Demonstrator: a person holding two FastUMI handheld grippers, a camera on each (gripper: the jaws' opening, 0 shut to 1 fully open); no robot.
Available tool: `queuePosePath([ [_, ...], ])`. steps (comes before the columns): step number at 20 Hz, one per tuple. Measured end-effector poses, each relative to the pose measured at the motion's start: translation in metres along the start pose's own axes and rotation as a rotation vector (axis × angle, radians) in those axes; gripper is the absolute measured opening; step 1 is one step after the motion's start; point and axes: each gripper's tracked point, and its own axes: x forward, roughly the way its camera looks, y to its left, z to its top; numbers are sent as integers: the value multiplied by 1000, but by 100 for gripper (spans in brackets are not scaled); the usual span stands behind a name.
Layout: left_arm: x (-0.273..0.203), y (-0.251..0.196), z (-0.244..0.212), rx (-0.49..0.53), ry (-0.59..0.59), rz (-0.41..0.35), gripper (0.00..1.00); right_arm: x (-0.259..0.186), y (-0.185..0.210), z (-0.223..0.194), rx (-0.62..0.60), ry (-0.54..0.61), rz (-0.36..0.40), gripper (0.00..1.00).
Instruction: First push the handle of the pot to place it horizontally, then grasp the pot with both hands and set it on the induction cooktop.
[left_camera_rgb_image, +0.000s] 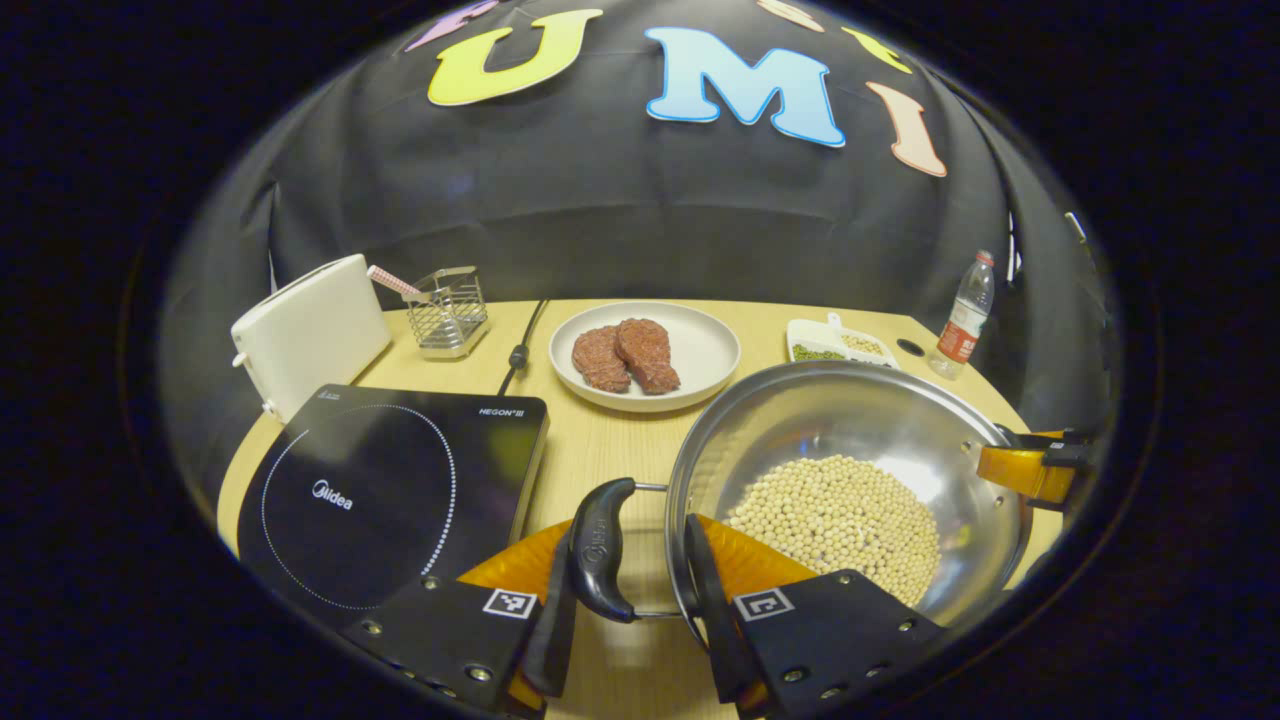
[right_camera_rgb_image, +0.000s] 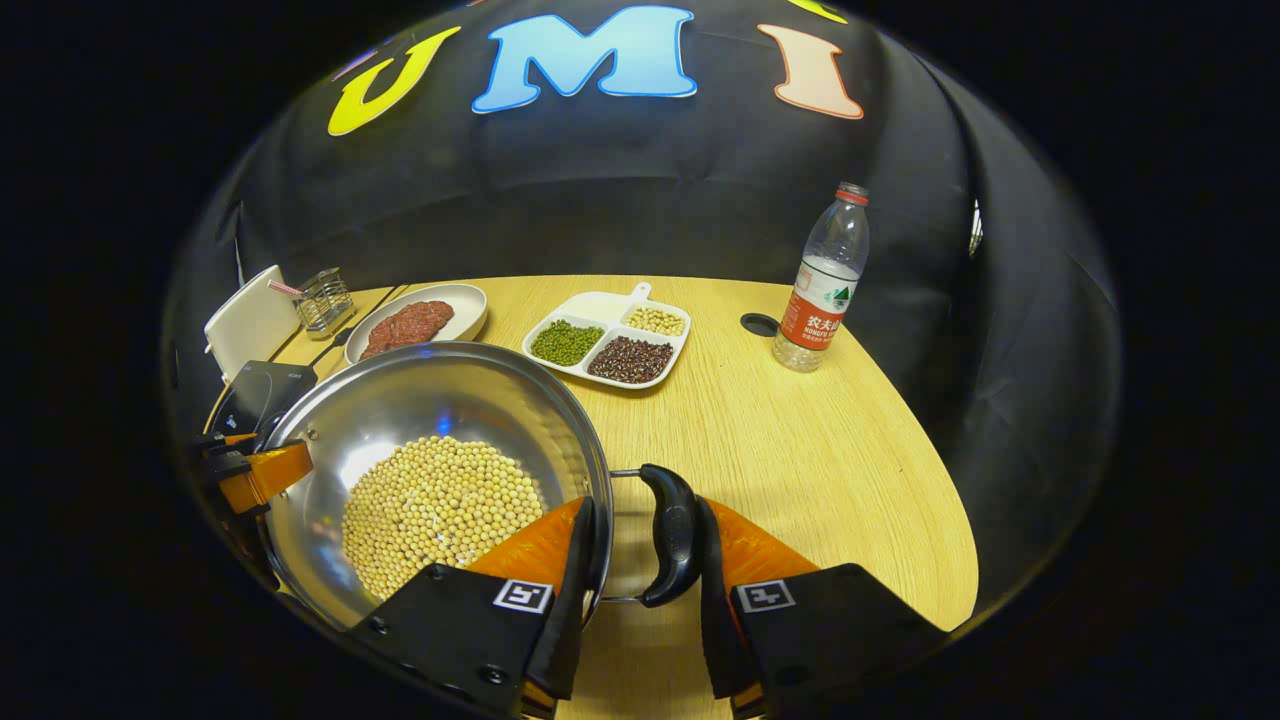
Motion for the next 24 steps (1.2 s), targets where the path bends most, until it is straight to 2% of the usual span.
queuePosePath([
  [1,-3,2,3,4,-12,0,59,-4,1,2,-3,-2,-1,49],
  [3,-12,5,13,15,-31,-2,53,-12,3,8,6,-13,0,53],
  [5,-20,10,21,12,-42,-4,56,-20,8,13,20,-24,1,49],
  [10,-36,34,35,18,-63,-3,57,-37,30,23,33,-44,6,52],
  [12,-43,47,36,15,-67,-2,56,-43,41,25,32,-51,10,52],
  [13,-46,54,37,14,-71,1,59,-46,47,26,32,-55,13,52],
  [15,-51,66,39,15,-75,6,56,-50,59,28,32,-58,20,49],
  [16,-54,73,40,14,-79,9,56,-51,64,28,34,-59,23,52],
  [18,-59,86,42,14,-84,14,56,-54,77,30,38,-65,32,52],
  [19,-61,92,42,13,-86,17,56,-56,84,32,38,-67,35,49],
  [20,-63,101,43,11,-86,21,56,-57,90,33,38,-69,38,52],
  [23,-65,126,44,13,-91,29,56,-60,112,34,47,-71,46,52],
  [24,-67,133,45,14,-92,32,56,-60,120,35,50,-70,50,49],
])
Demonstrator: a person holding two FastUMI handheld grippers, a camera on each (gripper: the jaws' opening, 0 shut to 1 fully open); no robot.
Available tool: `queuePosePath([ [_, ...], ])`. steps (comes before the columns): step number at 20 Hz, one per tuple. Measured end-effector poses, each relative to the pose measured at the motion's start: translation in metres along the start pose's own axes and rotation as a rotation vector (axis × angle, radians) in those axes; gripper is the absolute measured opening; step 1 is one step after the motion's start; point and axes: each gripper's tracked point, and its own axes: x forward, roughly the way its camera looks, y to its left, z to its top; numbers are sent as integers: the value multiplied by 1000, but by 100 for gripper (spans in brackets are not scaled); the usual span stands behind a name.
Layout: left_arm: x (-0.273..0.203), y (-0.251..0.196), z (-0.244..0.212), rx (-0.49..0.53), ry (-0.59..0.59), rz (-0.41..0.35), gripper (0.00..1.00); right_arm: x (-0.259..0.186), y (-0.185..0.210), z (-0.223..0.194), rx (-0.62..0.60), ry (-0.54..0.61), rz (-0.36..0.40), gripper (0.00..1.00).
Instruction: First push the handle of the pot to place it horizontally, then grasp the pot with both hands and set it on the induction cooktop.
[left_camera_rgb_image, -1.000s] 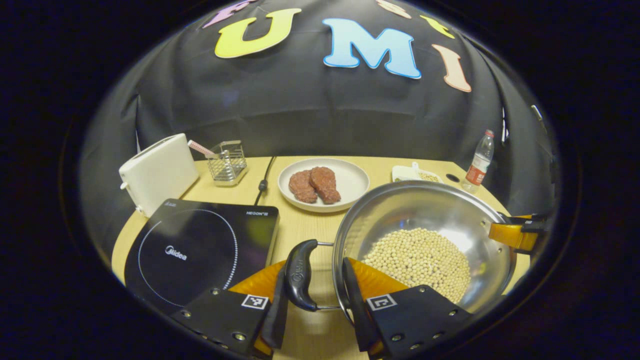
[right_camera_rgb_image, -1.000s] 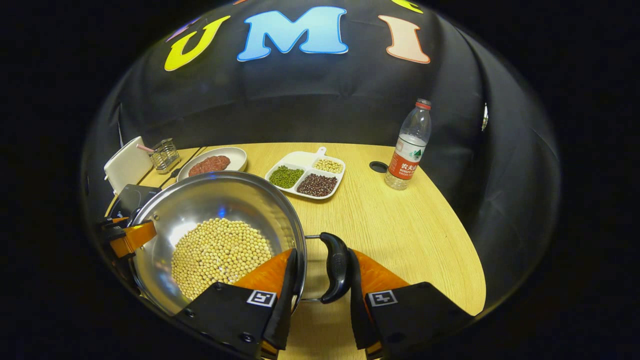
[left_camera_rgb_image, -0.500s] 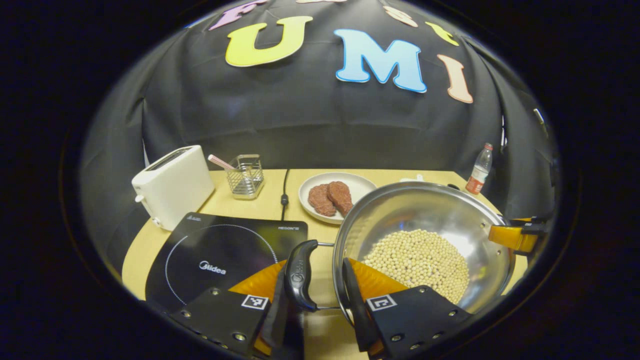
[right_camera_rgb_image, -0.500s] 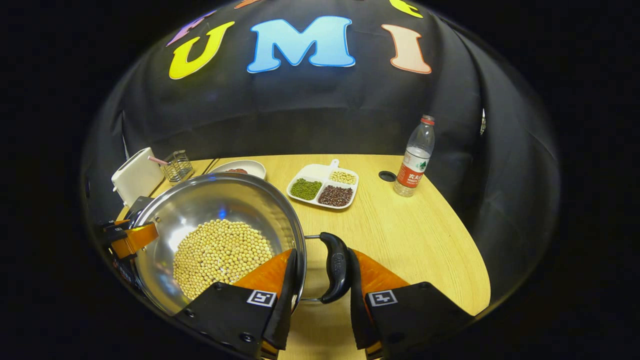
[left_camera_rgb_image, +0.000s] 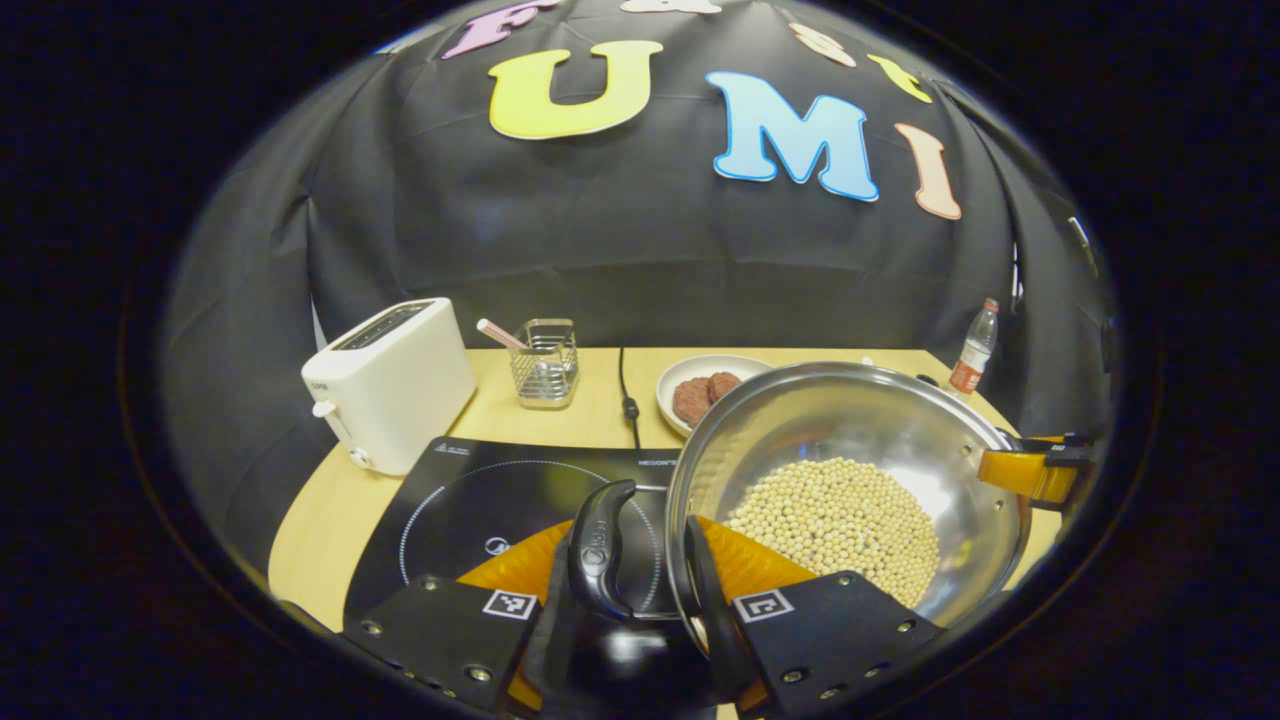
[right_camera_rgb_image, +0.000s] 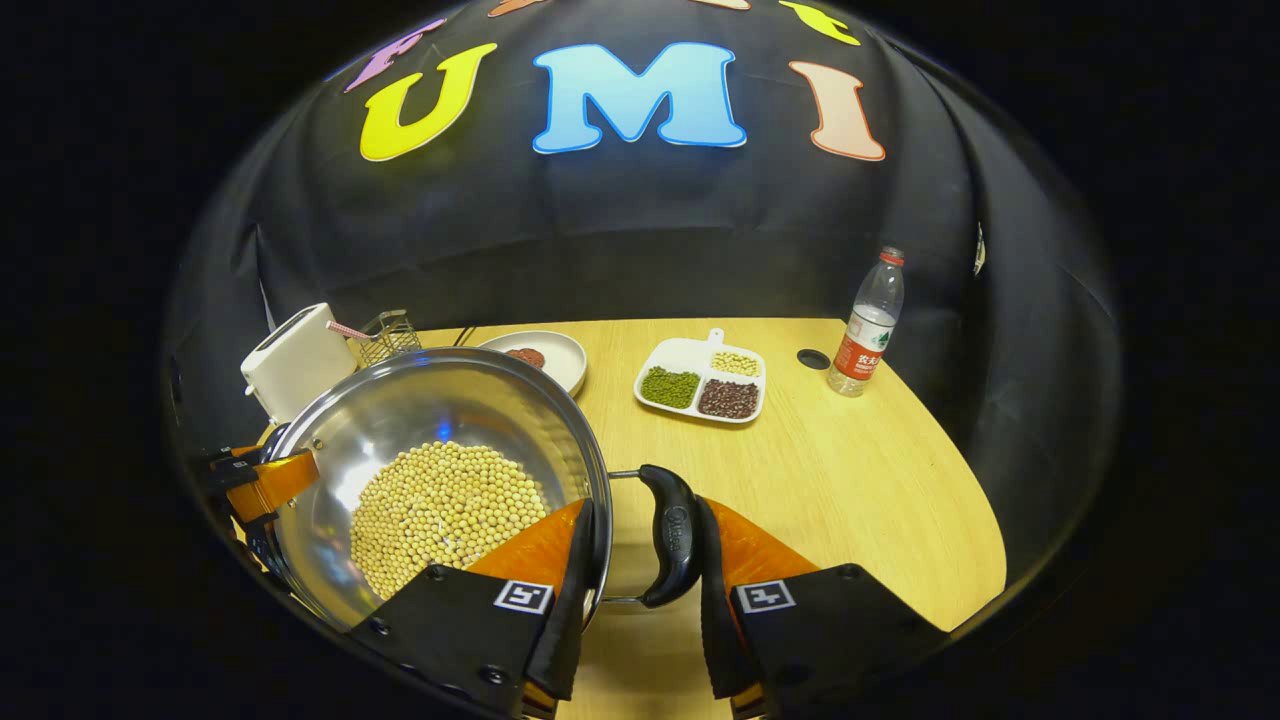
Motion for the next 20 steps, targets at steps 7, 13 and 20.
queuePosePath([
  [7,-3,58,2,-8,-2,15,56,0,54,6,0,-4,13,52],
  [13,-2,104,2,-2,-1,26,56,2,94,5,6,3,28,49],
  [20,0,147,-5,-20,10,41,56,6,132,3,-7,8,45,49],
])
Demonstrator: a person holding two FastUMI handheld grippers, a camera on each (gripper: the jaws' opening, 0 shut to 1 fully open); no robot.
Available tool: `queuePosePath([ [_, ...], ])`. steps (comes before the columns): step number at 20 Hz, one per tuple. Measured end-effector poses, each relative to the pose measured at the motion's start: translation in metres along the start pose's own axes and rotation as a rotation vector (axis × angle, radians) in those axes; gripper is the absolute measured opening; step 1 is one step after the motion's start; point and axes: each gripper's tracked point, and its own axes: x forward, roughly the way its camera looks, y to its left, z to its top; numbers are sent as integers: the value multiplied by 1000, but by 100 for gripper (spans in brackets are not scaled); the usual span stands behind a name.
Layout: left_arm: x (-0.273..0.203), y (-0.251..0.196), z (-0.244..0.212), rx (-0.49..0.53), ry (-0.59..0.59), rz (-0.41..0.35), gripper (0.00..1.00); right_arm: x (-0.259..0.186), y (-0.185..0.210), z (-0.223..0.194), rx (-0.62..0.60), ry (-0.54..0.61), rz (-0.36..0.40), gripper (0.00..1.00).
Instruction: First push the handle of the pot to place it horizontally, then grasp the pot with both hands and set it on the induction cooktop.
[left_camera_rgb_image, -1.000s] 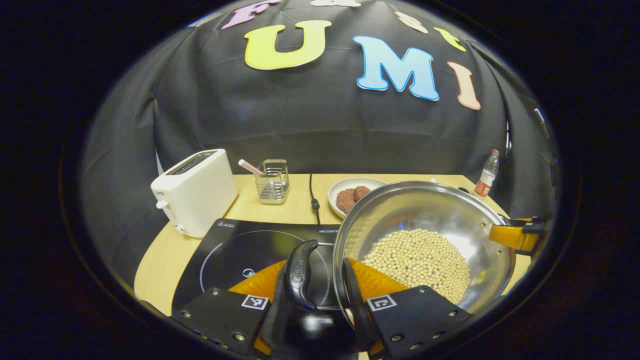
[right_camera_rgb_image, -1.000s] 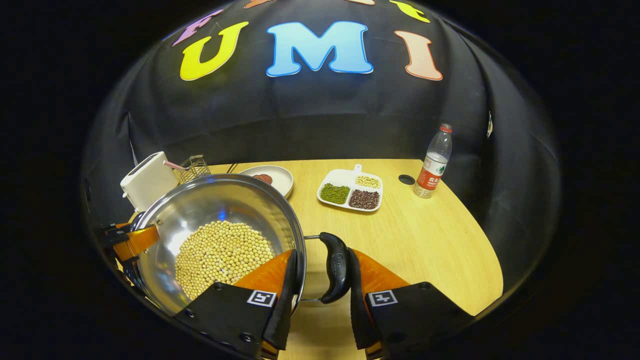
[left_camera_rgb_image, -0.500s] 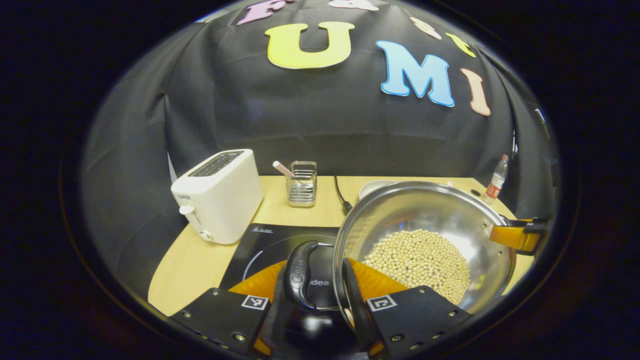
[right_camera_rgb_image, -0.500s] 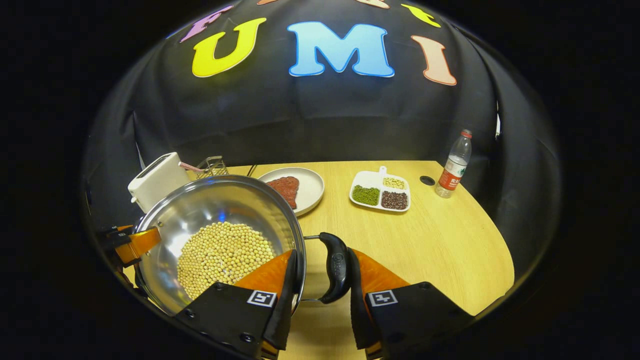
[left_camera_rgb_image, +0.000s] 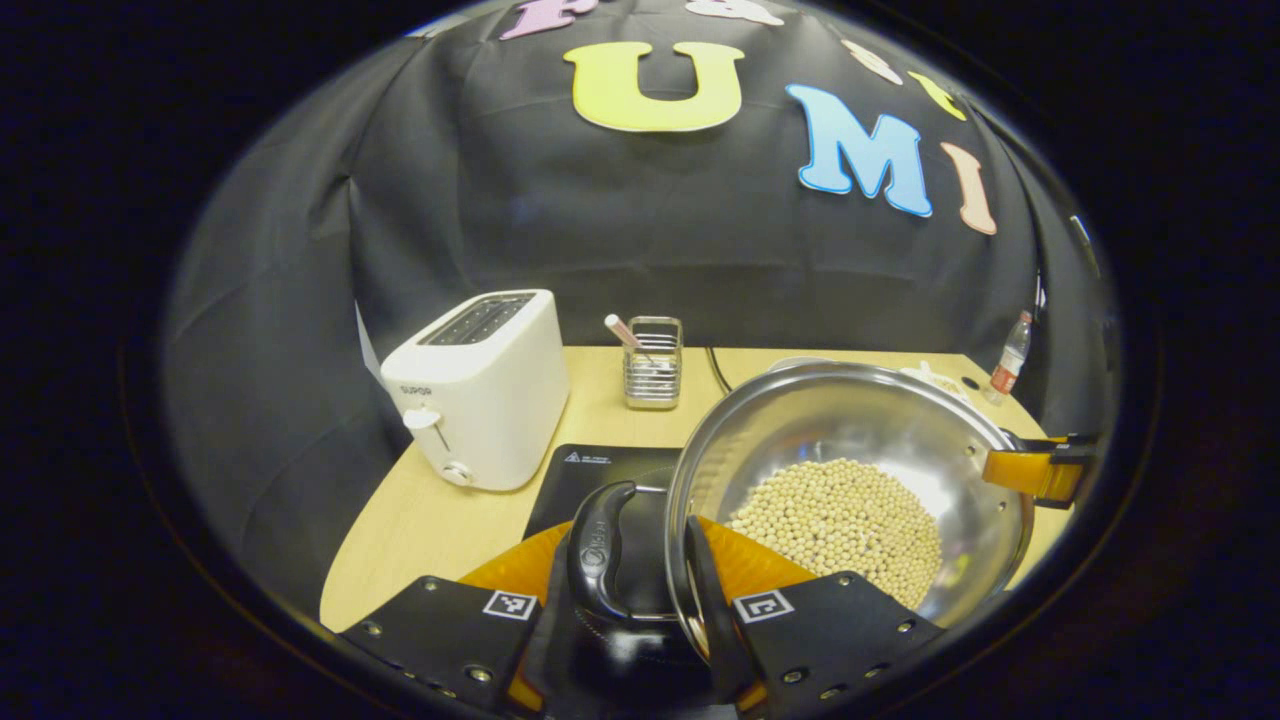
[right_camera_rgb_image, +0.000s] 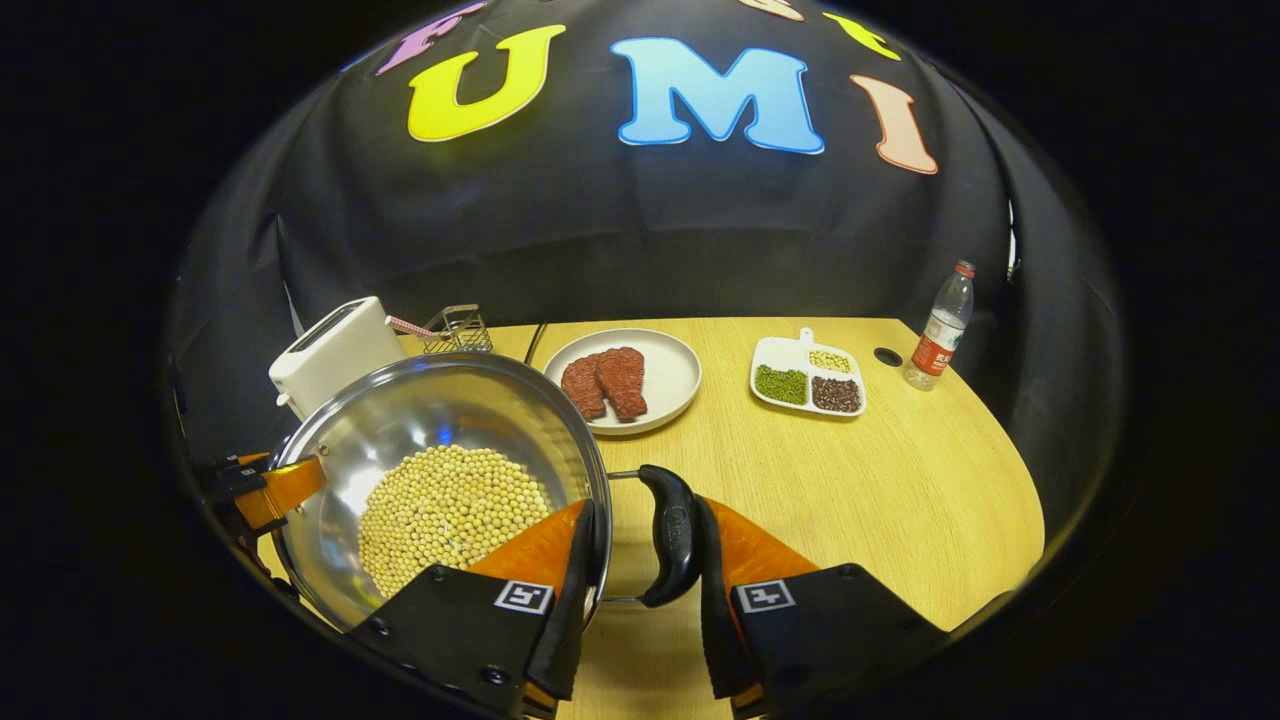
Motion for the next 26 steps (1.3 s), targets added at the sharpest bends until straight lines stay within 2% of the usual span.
queuePosePath([
  [1,-1,7,-2,-3,3,2,56,1,5,-1,-1,2,3,49],
  [2,0,13,-2,-6,5,4,56,2,11,0,-2,3,6,55],
  [4,3,24,-4,-8,13,5,56,3,23,0,4,1,18,52],
  [5,4,30,-6,-11,12,7,59,4,28,0,3,2,23,49],
  [6,5,35,-6,-14,13,10,59,6,33,0,3,2,28,49],
  [7,6,41,-6,-14,16,13,56,7,38,0,3,3,31,55],
  [10,10,55,-8,-10,20,19,56,13,50,-2,1,10,41,48],
  [12,12,65,-7,-9,22,23,59,15,59,-3,-1,12,48,55],
  [15,18,73,-12,-11,29,24,56,18,68,-4,-5,17,52,52],
  [16,19,75,-14,-11,31,22,59,18,70,-5,-5,23,52,55],
  [17,21,76,-16,-14,35,22,56,21,73,-6,-3,28,53,48],
  [19,23,81,-16,-13,31,22,53,23,76,-4,-1,24,55,49],
  [20,25,82,-16,-12,28,21,56,23,77,-4,-3,23,55,52],
  [21,23,84,-16,-11,27,21,56,24,78,-4,-2,25,57,48],
  [22,26,84,-16,-11,28,18,56,25,78,-5,3,31,58,52],
  [25,26,83,-18,8,27,18,59,28,77,-7,4,32,66,51],
  [26,26,82,-19,25,27,25,58,28,77,-6,8,26,73,58],
])
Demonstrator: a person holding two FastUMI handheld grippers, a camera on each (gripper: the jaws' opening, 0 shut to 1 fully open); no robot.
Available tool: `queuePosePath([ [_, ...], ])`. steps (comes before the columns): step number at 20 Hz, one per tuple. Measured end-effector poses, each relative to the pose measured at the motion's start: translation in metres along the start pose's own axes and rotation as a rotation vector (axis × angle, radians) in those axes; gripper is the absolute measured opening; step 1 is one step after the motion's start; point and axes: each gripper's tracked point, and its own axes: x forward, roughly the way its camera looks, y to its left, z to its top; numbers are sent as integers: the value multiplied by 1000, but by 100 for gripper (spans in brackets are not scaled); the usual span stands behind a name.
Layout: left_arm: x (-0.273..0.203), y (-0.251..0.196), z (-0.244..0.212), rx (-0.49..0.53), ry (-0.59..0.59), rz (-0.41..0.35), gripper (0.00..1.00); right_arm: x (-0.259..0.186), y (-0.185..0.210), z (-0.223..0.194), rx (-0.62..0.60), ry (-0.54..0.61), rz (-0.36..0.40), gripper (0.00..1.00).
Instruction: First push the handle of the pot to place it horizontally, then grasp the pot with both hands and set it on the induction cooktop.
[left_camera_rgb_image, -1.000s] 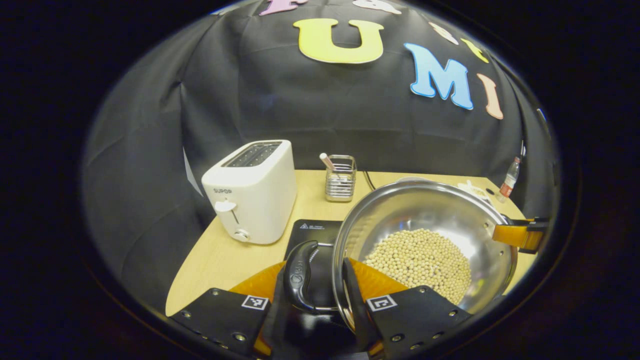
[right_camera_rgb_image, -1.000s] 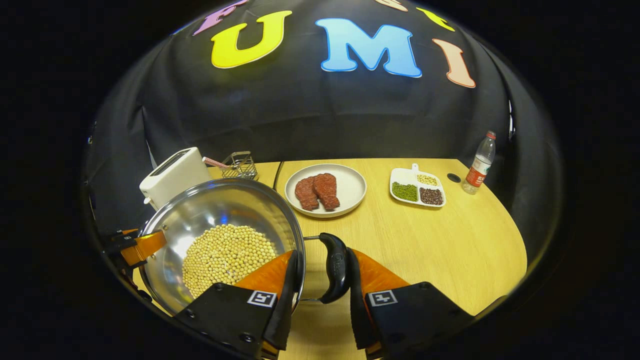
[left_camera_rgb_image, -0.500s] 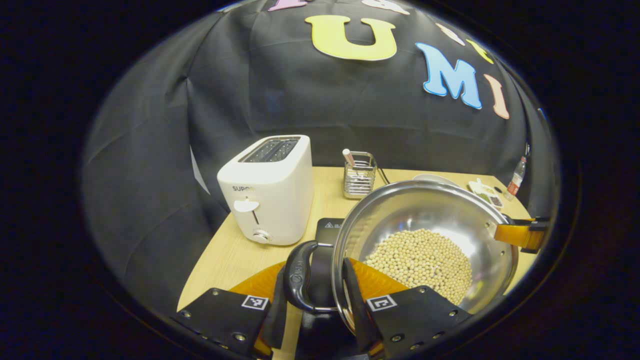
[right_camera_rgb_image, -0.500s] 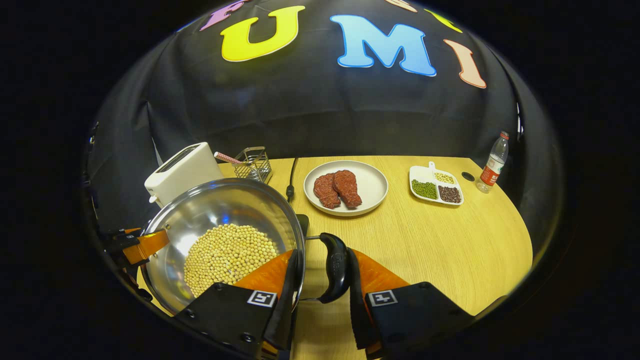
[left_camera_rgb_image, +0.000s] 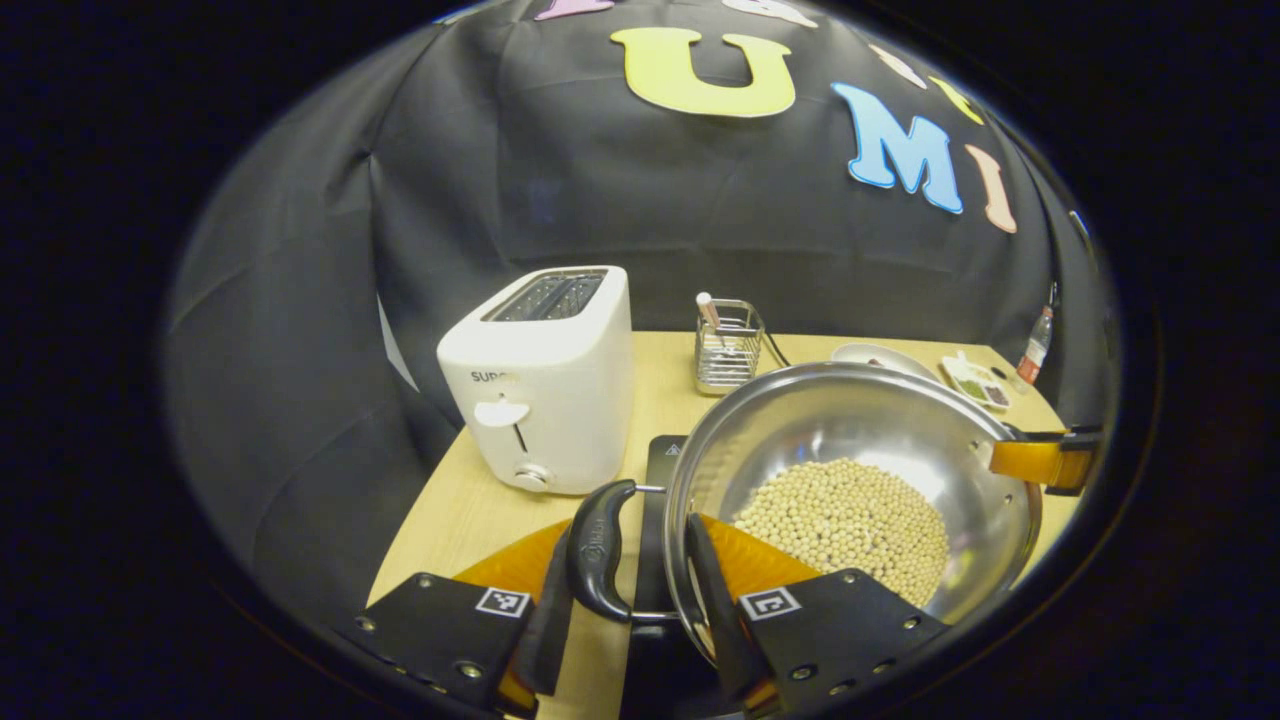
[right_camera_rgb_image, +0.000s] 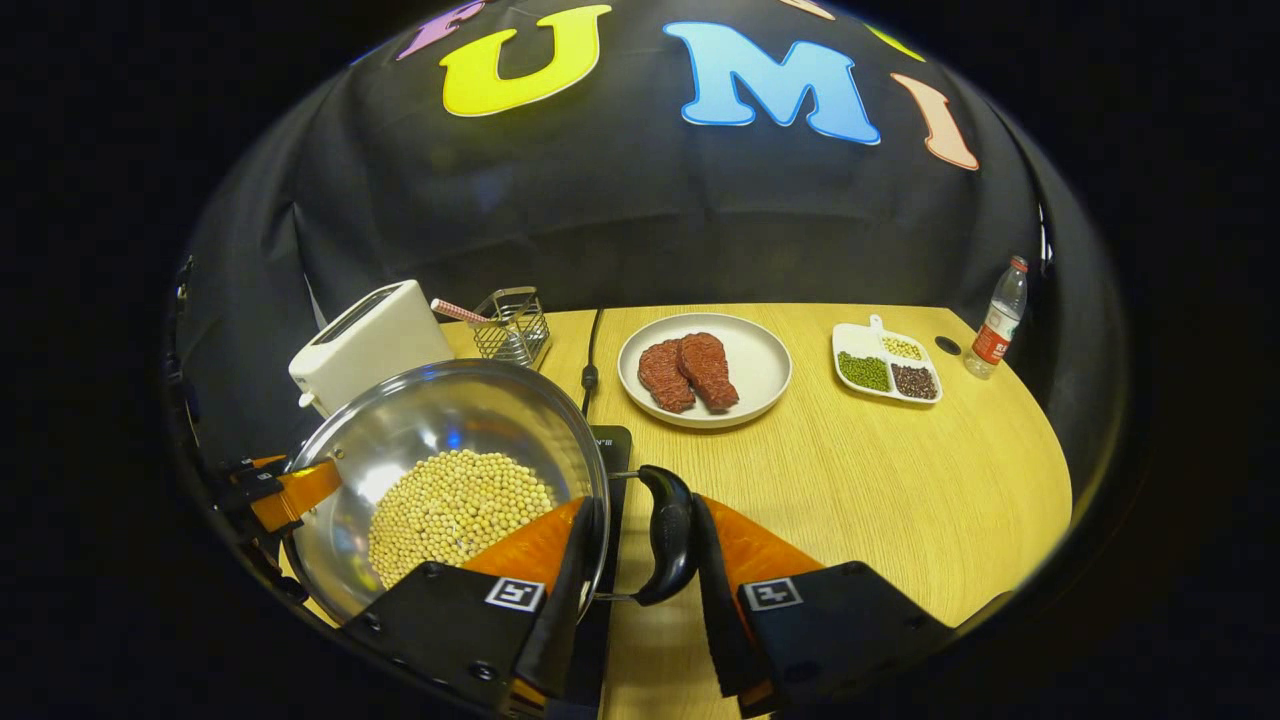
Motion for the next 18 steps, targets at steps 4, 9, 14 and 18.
queuePosePath([
  [4,-12,-6,15,-5,-86,17,87,-17,1,21,-17,-96,23,92],
  [9,-55,-11,58,3,-243,70,87,-54,-29,56,-57,-234,4,93],
  [14,-105,-51,96,-6,-360,78,89,-105,-85,89,-85,-382,-41,97],
  [18,-136,-96,110,-14,-404,87,87,-151,-129,102,-126,-471,-58,98],
])
